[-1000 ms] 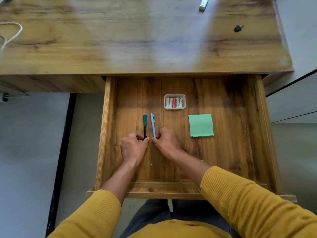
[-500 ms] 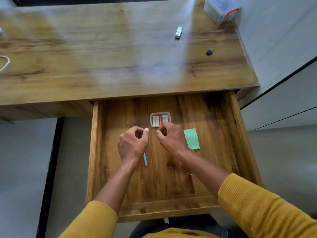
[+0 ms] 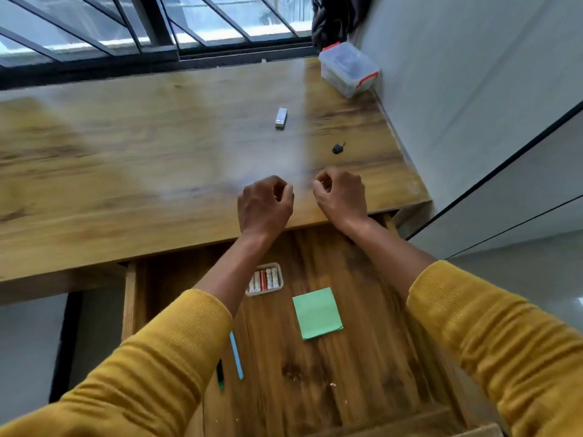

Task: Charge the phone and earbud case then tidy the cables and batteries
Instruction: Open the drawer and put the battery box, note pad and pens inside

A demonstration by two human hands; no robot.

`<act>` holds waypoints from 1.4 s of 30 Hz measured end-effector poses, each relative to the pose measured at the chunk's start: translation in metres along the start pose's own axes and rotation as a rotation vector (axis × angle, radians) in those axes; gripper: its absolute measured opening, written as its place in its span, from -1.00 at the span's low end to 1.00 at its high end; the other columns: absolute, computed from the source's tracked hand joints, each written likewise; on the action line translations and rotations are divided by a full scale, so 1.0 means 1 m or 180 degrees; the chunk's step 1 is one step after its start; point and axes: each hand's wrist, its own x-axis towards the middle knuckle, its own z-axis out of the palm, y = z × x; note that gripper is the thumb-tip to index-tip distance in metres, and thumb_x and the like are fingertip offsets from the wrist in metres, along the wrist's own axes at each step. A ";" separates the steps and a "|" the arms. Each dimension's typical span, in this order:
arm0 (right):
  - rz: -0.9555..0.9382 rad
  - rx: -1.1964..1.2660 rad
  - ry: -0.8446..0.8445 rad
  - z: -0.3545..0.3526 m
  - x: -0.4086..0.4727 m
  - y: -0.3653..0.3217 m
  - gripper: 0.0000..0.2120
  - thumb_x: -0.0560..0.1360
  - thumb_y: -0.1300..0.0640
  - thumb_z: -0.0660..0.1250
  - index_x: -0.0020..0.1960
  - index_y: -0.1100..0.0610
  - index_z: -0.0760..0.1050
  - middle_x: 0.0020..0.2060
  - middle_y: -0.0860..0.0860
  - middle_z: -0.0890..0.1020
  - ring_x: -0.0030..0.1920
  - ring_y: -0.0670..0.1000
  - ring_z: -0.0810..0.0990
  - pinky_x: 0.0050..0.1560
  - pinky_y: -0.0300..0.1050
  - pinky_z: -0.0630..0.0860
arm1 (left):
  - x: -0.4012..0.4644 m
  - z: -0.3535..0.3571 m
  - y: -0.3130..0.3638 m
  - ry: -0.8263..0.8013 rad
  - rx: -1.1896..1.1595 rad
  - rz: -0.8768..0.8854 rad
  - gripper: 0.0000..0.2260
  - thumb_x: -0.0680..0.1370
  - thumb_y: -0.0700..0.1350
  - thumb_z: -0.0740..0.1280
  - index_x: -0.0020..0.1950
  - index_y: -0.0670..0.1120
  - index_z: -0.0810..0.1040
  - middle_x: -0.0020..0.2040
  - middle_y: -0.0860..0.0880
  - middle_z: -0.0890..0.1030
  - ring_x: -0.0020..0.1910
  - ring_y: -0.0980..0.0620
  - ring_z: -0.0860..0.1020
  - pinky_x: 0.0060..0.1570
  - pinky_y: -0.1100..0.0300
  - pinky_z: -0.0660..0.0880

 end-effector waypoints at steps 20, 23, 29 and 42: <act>-0.0053 -0.0712 -0.0229 0.014 0.141 0.079 -0.75 0.52 0.19 0.35 0.19 0.15 0.64 0.17 0.16 0.60 0.26 0.21 0.48 0.17 -0.03 0.46 | 0.235 0.086 -0.002 -0.1311 0.1518 0.0552 -0.45 0.60 -0.17 0.27 0.61 -0.11 0.32 0.65 -0.13 0.23 0.49 -0.31 0.26 0.52 -0.09 0.28; -0.0150 -0.0693 -0.0236 0.014 0.141 0.082 -0.80 0.51 0.23 0.35 0.11 0.15 0.65 0.13 0.14 0.61 0.23 0.20 0.50 0.14 -0.04 0.46 | 0.250 0.086 -0.002 -0.1458 0.1618 0.0521 -0.50 0.53 -0.22 0.30 0.50 -0.11 0.48 0.53 -0.19 0.41 0.43 -0.32 0.35 0.46 -0.05 0.31; -0.0085 -0.0600 -0.0151 0.017 0.142 0.079 -0.82 0.44 0.26 0.35 0.02 0.14 0.64 0.02 0.11 0.64 0.13 0.20 0.54 0.10 -0.03 0.51 | 0.245 0.077 -0.012 -0.1178 0.1374 0.0499 -0.62 0.58 -0.16 0.34 0.40 -0.10 0.59 0.35 -0.25 0.52 0.33 -0.35 0.49 0.39 -0.07 0.43; -0.0260 -0.0660 -0.0064 0.010 0.062 0.040 -0.83 0.42 0.05 0.43 0.00 0.02 0.55 -0.09 0.00 0.62 0.01 0.11 0.55 -0.06 0.00 0.55 | 0.149 0.033 -0.013 -0.0595 0.0847 0.0548 -0.63 0.56 -0.20 0.33 0.36 -0.11 0.64 0.31 -0.15 0.59 0.26 -0.22 0.55 0.23 -0.03 0.49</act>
